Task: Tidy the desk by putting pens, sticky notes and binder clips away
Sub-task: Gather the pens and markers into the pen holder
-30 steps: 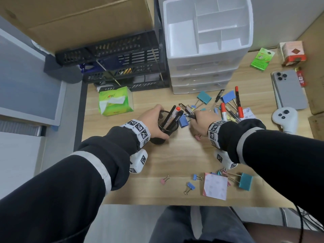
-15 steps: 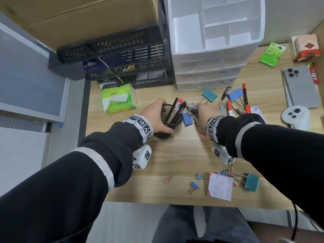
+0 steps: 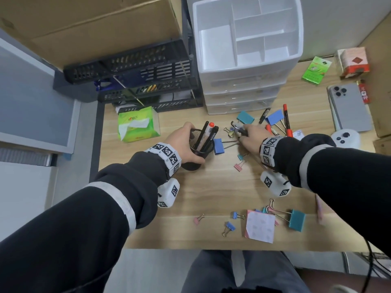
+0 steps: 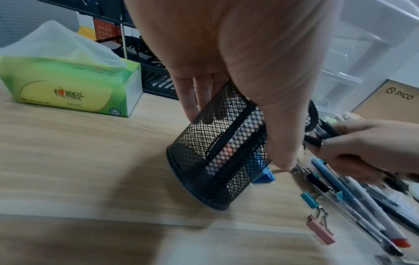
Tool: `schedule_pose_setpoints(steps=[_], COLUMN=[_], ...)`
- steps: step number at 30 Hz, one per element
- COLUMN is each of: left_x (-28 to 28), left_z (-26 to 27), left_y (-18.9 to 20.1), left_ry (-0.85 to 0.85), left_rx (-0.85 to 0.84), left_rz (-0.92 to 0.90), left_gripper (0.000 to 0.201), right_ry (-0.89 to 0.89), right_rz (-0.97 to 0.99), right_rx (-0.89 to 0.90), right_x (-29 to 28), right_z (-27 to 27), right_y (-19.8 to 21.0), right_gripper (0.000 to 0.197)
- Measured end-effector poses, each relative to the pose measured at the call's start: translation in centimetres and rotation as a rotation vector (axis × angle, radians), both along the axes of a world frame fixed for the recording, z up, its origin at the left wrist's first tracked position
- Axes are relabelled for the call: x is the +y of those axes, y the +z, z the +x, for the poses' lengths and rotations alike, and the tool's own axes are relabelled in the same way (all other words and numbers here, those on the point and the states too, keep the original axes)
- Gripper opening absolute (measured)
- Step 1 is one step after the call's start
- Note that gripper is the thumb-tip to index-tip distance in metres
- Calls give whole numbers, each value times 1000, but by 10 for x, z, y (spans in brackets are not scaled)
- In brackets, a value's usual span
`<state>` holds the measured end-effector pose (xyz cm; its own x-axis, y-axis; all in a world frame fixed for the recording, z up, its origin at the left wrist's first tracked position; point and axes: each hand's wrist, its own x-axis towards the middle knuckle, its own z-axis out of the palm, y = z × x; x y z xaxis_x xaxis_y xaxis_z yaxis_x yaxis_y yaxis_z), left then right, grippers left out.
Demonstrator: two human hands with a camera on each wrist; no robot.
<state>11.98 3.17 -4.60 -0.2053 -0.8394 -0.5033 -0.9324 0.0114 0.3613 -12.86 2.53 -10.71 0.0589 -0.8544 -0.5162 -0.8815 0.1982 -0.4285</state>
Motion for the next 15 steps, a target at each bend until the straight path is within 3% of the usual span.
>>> schedule_pose_setpoints(steps=[4,7,10,15], left_x=[-1,1,4,13], left_z=[-5,-8,-10,-9], left_y=[3,2,2,-1], left_ry=[12,6,2,-10], left_rx=[11,16,20,23], left_rz=[8,11,10,14], left_gripper=[101,100,100,99], right_ry=[-115,-172,-138,-4], right_rz=[3,-8,21,13], right_rx=[-86,-28,29,133], right_x=[1,2,6,14], right_z=[-13,-15,-13,-16], right_y=[0,-2,-5,-4], right_gripper=[36,32,20,18])
